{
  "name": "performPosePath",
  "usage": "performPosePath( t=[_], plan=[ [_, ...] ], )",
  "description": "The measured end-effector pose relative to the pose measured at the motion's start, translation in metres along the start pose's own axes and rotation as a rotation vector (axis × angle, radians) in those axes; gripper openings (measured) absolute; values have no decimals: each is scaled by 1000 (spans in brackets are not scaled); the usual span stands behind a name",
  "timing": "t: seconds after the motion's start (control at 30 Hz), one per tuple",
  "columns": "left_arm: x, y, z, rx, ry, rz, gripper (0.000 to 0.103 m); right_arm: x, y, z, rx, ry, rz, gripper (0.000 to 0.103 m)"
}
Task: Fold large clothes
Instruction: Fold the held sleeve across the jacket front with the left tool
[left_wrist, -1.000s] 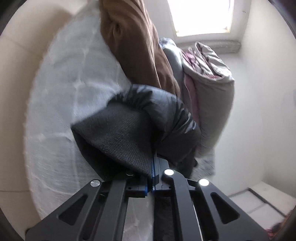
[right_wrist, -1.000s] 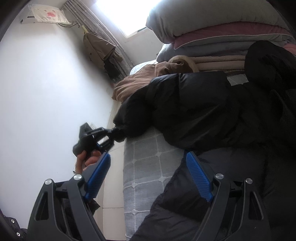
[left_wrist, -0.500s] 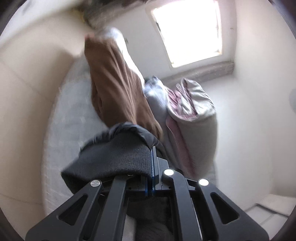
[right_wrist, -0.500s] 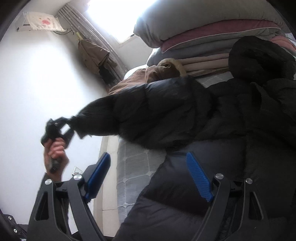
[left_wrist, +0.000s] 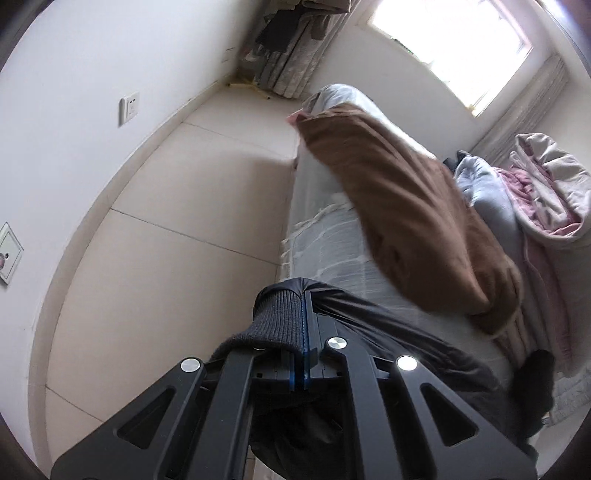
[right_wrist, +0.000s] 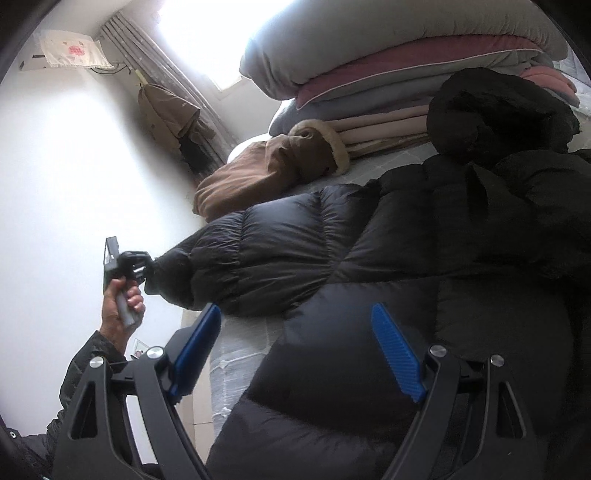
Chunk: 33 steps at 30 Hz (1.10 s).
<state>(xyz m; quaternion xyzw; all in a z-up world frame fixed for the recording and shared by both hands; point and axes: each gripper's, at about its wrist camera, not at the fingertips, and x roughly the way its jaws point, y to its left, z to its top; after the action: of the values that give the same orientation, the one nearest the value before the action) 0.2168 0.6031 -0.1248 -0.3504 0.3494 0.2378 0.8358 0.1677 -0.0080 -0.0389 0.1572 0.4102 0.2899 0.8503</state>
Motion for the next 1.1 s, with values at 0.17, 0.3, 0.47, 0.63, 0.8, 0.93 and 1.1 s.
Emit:
performPosePath(
  t=[0.17, 0.3, 0.47, 0.63, 0.8, 0.93, 1.1],
  plan=[
    [16, -8, -1, 70, -2, 71, 2, -1, -7, -1, 5, 1, -16, 81],
    [36, -14, 0, 77, 35, 106, 2, -2, -10, -5, 9, 9, -23, 81],
    [51, -32, -9, 173, 106, 40, 3, -9, -13, -4, 10, 9, -32, 81],
    [43, -1, 3, -35, 221, -256, 7, -17, -12, -4, 18, -3, -30, 81],
    [-5, 15, 24, -8, 65, -120, 21, -28, -9, -4, 20, -18, -18, 81],
    [-11, 48, 28, -162, 142, -277, 37, -34, -11, -5, 27, -27, -5, 81],
    [5, 92, 15, -272, 298, -406, 51, -42, -12, -4, 24, -36, 3, 81]
  ],
)
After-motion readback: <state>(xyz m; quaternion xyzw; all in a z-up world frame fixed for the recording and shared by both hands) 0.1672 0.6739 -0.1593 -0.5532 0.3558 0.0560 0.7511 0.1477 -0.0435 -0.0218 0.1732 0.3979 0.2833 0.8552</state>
